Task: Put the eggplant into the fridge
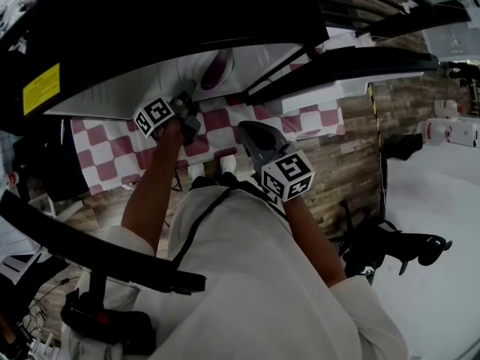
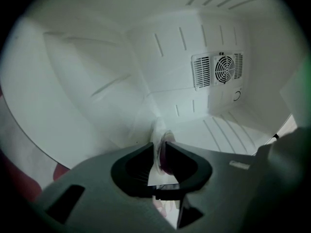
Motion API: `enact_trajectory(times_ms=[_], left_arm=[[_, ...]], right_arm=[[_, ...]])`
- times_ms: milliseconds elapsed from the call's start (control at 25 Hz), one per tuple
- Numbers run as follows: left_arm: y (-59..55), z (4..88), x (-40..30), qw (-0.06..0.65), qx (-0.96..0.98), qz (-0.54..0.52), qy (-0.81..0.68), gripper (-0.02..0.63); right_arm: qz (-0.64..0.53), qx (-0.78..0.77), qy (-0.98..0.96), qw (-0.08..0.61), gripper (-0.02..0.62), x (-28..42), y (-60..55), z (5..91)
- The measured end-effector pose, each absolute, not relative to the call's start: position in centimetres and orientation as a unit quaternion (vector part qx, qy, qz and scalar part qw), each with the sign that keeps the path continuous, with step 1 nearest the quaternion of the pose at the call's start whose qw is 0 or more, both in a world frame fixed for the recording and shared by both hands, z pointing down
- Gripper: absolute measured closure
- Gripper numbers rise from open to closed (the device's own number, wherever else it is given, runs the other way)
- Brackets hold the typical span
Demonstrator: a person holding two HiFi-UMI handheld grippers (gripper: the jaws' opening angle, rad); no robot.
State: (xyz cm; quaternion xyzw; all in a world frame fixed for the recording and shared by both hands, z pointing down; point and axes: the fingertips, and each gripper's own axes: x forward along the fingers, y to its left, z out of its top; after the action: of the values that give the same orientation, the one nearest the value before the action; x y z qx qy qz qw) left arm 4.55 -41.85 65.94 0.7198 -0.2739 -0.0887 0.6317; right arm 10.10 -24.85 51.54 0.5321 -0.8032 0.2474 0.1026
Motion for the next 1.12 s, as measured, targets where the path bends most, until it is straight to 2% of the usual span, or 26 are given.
enact_trajectory(times_ms=[320, 760, 920, 1120], left_arm=[[-41.9, 65.2, 5.2, 0.625, 0.727, -0.064, -0.276, 0.406], [-42.0, 64.4, 5.6, 0.607, 0.742, -0.042, -0.282, 0.298], [-42.1, 64.2, 5.5, 0.599, 0.748, -0.037, -0.285, 0.270], [-41.8, 64.0, 5.2, 0.592, 0.752, -0.035, -0.288, 0.267]], right_arm=[[0.247, 0.534, -0.803, 0.095, 0.589, 10.2, -24.8, 51.2], [0.244, 0.539, -0.801, 0.084, 0.589, 10.7, -24.4, 50.7], [0.242, 0.540, -0.802, 0.082, 0.589, 10.8, -24.1, 50.6], [0.239, 0.539, -0.804, 0.078, 0.589, 10.9, -24.1, 50.4]])
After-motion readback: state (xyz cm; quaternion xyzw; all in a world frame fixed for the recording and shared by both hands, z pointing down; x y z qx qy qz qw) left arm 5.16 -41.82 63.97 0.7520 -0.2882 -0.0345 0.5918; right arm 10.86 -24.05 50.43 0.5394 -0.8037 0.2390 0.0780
